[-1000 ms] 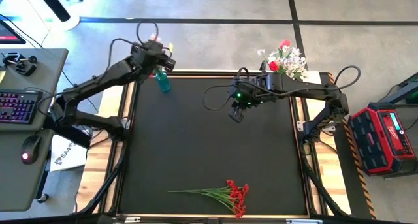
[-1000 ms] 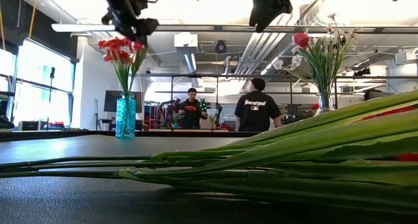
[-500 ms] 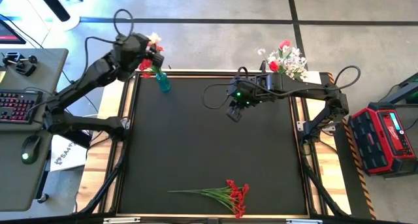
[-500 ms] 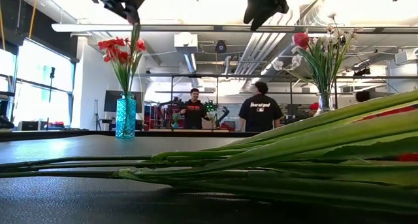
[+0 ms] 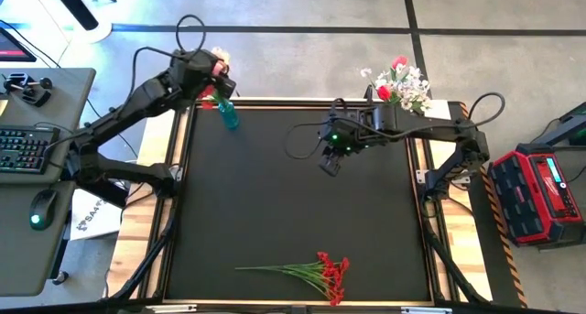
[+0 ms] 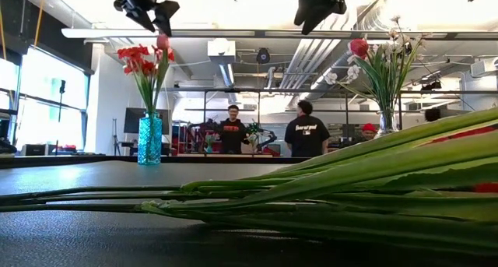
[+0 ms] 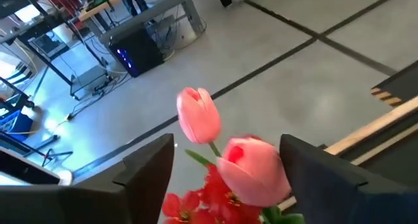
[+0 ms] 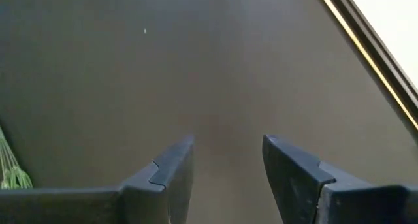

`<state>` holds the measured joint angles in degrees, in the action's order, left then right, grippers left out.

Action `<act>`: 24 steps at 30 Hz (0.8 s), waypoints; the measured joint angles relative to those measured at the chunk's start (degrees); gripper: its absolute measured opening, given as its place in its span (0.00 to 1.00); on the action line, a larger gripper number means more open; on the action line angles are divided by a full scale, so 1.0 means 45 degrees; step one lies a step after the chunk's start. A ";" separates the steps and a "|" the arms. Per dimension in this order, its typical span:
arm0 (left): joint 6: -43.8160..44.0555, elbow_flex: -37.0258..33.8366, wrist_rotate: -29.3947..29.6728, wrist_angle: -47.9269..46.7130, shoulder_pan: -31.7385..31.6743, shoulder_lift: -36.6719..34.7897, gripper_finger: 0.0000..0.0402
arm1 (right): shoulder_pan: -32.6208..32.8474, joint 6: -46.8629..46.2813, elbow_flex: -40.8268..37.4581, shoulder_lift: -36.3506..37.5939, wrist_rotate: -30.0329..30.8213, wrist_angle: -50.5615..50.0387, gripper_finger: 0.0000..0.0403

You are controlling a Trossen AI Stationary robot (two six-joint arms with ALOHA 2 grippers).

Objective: Sort flowers into vase by color
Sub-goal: Put the pink tulip into the blue vase, then put the red flowers into the blue vase

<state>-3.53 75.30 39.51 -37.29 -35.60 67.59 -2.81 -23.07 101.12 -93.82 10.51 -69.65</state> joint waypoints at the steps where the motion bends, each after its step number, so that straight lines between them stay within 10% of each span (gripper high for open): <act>1: 0.0011 0.0195 0.0000 -0.0048 -0.0004 -0.0009 0.69 | 0.0048 -0.0005 0.0000 0.0000 0.0001 -0.0121 0.42; 14: 0.0440 0.2134 -0.4127 0.0248 0.2619 0.0103 0.73 | -0.0170 -0.0496 -0.0117 0.0010 0.1148 -0.0655 0.42; 24: 0.1484 0.2134 -0.3576 -0.0837 0.7437 0.1914 0.70 | -0.0529 -0.1584 -0.3109 0.0398 0.0910 -0.0791 0.42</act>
<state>3.15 84.90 23.41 -41.06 -2.13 76.20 -5.19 -30.20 87.13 -92.03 14.61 -73.21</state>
